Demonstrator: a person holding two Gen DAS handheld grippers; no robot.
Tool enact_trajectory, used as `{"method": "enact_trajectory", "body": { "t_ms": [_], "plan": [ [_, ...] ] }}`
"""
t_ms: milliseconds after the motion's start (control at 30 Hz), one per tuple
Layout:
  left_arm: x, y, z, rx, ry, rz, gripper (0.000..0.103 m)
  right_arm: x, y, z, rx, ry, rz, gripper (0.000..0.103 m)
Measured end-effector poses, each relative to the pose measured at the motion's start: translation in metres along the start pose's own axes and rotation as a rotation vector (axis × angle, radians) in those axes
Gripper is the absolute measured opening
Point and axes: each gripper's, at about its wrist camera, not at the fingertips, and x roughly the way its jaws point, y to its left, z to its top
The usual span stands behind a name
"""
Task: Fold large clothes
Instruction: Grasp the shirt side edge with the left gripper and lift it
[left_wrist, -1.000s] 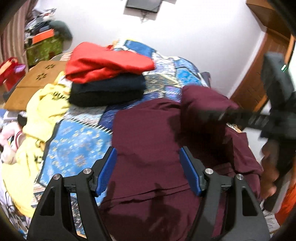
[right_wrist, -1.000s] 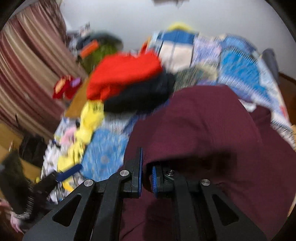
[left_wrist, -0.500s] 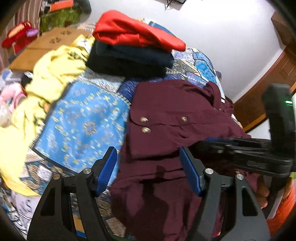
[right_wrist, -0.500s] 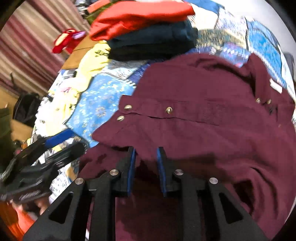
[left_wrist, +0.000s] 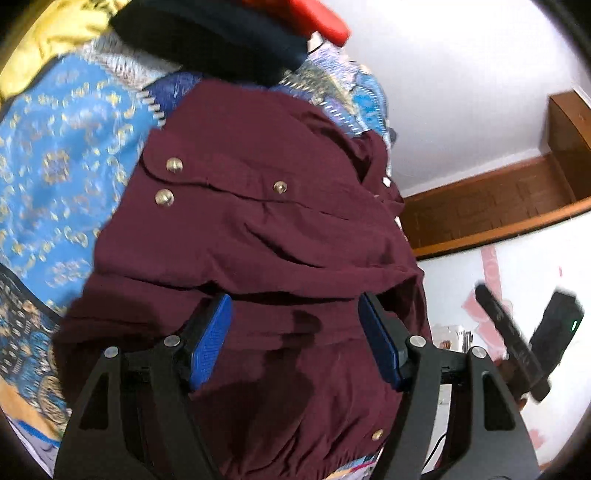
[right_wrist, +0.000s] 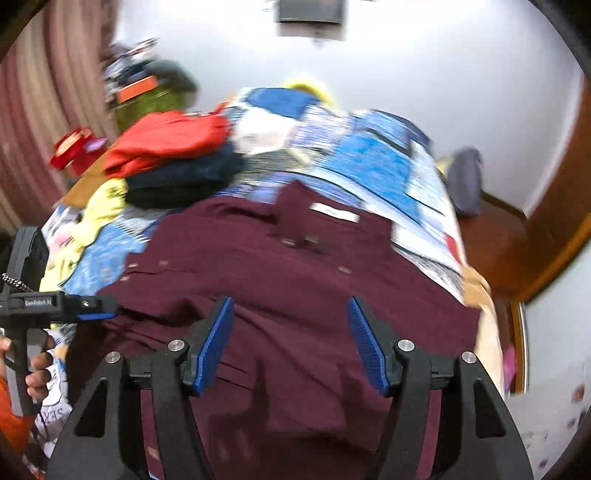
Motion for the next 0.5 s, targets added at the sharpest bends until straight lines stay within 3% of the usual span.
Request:
{"method": "enact_trajectory", "body": {
  "t_ms": [200,300,367,433,500],
  "plan": [
    [0.029,0.016,0.015,-0.154,0.004,0.001,0.069,0.004,-0.065,-0.035,0.169,0.064,-0.089,0.06],
    [0.032,0.009,0.024,-0.142,-0.038,0.059,0.068,0.009,-0.09,-0.055,0.243,0.099,-0.099,0.06],
    [0.032,-0.004,0.031,-0.091,-0.086,0.134,0.054,0.013,-0.105,-0.066,0.292,0.124,-0.102,0.06],
    [0.033,-0.019,0.039,-0.013,-0.121,0.227,0.026,0.017,-0.116,-0.074,0.337,0.147,-0.089,0.06],
    [0.03,-0.042,0.046,0.091,-0.171,0.308,0.01,0.022,-0.125,-0.082,0.376,0.169,-0.072,0.06]
  ]
}}
